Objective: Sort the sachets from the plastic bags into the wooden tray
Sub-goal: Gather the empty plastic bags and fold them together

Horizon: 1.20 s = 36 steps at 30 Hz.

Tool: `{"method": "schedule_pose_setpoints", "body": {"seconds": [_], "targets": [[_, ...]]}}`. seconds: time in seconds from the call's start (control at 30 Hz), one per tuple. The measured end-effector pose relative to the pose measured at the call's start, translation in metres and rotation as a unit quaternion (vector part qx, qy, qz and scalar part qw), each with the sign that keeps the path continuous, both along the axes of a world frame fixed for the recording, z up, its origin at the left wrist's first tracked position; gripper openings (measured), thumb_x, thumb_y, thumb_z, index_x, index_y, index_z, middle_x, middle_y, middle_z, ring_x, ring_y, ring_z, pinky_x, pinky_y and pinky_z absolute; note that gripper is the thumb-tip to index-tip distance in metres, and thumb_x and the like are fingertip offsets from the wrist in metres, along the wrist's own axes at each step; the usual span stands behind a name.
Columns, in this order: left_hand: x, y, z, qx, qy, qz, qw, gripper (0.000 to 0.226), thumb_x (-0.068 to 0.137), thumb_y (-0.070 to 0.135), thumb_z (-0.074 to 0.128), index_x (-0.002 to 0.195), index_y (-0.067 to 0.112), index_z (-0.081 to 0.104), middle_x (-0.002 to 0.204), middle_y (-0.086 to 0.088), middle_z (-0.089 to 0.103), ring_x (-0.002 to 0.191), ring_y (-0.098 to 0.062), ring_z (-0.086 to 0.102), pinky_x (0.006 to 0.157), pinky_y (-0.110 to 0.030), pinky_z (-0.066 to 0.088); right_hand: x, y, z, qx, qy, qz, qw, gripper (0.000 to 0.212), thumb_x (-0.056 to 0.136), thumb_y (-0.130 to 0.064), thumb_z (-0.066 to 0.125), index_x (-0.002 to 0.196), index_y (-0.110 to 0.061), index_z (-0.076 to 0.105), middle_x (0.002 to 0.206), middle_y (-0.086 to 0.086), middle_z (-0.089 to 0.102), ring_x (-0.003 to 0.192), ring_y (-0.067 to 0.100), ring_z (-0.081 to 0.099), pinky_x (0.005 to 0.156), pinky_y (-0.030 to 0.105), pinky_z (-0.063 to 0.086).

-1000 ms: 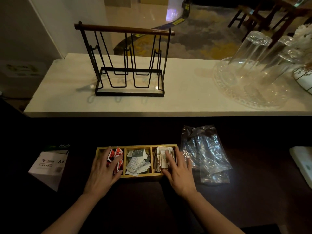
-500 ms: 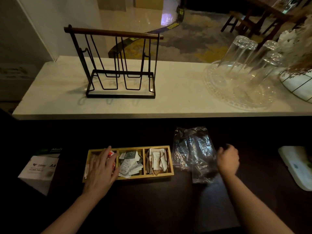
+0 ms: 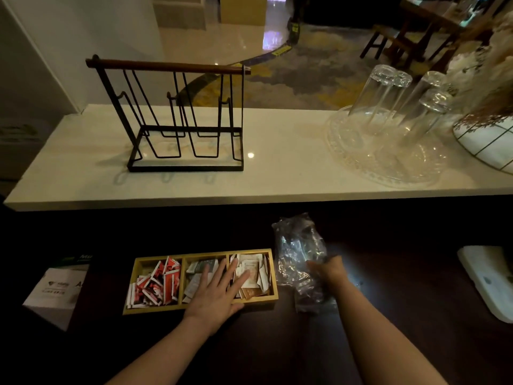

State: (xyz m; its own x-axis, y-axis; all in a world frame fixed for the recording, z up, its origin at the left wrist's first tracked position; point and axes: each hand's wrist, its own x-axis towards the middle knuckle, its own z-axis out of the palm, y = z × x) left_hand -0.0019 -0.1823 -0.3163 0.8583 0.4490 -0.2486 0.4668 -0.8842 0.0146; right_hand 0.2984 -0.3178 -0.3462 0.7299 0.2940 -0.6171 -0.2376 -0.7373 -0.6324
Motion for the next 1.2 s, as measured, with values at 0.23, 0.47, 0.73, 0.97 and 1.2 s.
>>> {"method": "schedule_pose_setpoints", "body": {"seconds": [0.23,0.47,0.73,0.97,1.2], "targets": [[0.014,-0.003,0.011,0.001,0.008,0.018,1.0,0.075,0.086,0.07,0.015,0.148,0.028,0.017,0.153,-0.016,0.032,0.143,-0.034,0.012,0.113,-0.055,0.002,-0.025,0.008,0.032,0.039,0.063,0.018,0.997,0.015,0.074,-0.006,0.076,0.072,-0.003,0.062,0.053,0.008,0.062,0.038,0.016,0.055,0.039,0.023,0.043],[0.039,-0.024,0.029,-0.014,-0.023,-0.03,0.999,0.064,0.085,0.063,0.028,0.144,0.038,0.03,0.153,-0.013,0.035,0.142,-0.033,0.026,0.11,-0.058,0.031,-0.031,0.01,0.037,0.052,0.018,-0.017,0.998,0.023,0.08,-0.014,0.072,0.09,0.003,0.061,0.067,0.011,0.061,0.054,0.019,0.054,0.048,0.026,0.044],[0.038,-0.018,0.041,-0.105,-0.07,-0.004,0.992,0.065,0.088,0.066,0.003,0.146,0.041,0.015,0.159,0.001,-0.006,0.146,-0.023,-0.014,0.114,-0.046,-0.01,-0.049,0.002,0.074,0.159,0.032,-0.056,0.985,0.043,0.076,-0.009,0.076,0.108,-0.008,0.047,0.093,0.013,0.063,0.073,0.024,0.061,0.053,0.031,0.047],[0.046,-0.014,0.096,-0.371,-0.29,0.258,0.844,0.034,0.1,0.037,0.033,0.113,0.022,0.061,0.104,0.004,0.066,0.103,-0.013,0.06,0.081,-0.021,0.044,-0.09,-0.021,0.143,0.299,0.067,0.034,0.951,0.059,0.076,0.0,0.073,0.125,-0.024,0.049,0.093,0.016,0.073,0.075,0.029,0.072,0.062,0.038,0.058],[0.028,-0.012,0.138,-0.602,-0.409,0.382,0.57,0.044,0.09,0.049,0.046,0.127,0.025,0.048,0.119,-0.005,0.065,0.103,-0.025,0.067,0.083,-0.045,0.056,-0.133,-0.007,0.153,0.35,0.011,0.167,0.922,0.072,0.068,-0.004,0.075,0.126,-0.038,0.05,0.118,0.001,0.066,0.105,0.023,0.066,0.086,0.043,0.055]]}}
